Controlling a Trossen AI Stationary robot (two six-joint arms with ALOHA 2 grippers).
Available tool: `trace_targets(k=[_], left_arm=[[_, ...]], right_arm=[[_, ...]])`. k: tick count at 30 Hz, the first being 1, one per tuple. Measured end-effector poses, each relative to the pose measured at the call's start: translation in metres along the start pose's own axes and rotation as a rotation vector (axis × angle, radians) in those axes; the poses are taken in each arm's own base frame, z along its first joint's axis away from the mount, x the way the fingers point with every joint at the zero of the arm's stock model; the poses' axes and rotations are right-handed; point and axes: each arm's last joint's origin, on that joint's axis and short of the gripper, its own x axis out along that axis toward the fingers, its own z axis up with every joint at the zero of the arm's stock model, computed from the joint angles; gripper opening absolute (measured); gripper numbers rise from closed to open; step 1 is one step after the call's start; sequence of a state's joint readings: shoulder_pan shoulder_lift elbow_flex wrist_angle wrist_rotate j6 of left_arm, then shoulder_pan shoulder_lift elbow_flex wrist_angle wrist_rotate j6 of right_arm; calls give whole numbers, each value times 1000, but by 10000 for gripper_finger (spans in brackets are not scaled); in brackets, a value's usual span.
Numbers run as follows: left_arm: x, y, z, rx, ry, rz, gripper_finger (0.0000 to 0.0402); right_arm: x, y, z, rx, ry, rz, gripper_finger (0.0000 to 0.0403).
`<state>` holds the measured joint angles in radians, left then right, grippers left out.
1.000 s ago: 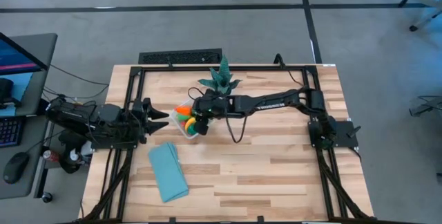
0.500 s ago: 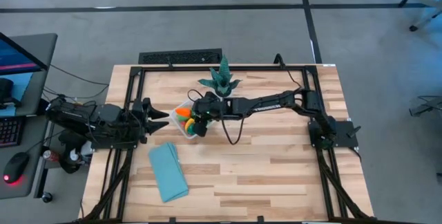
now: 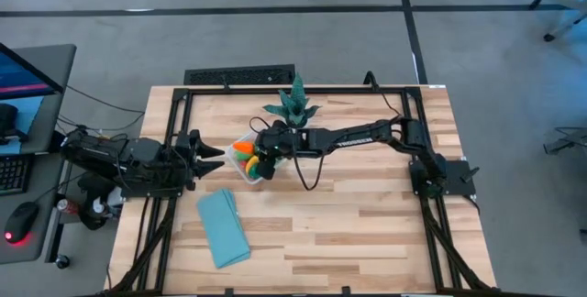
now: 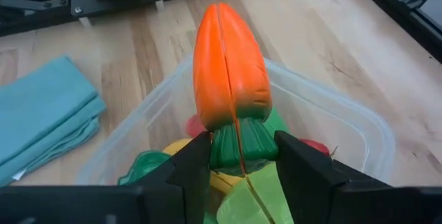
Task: Pick and placing Produce into tupperware
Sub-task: Put the orange carrot into the transparent container
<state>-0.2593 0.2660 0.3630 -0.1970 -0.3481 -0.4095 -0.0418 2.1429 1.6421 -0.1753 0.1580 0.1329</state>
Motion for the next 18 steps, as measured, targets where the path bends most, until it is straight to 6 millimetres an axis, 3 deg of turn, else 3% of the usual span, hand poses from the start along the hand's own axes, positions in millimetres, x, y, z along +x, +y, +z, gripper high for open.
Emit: trace_targets(k=[11, 18], left_arm=[[0, 0, 0, -1, 0, -1, 178], [0, 0, 0, -2, 0, -1, 178]], right_arm=[[3, 0, -4, 28, 27, 0, 155], [3, -1, -4, 42, 30, -3, 190]])
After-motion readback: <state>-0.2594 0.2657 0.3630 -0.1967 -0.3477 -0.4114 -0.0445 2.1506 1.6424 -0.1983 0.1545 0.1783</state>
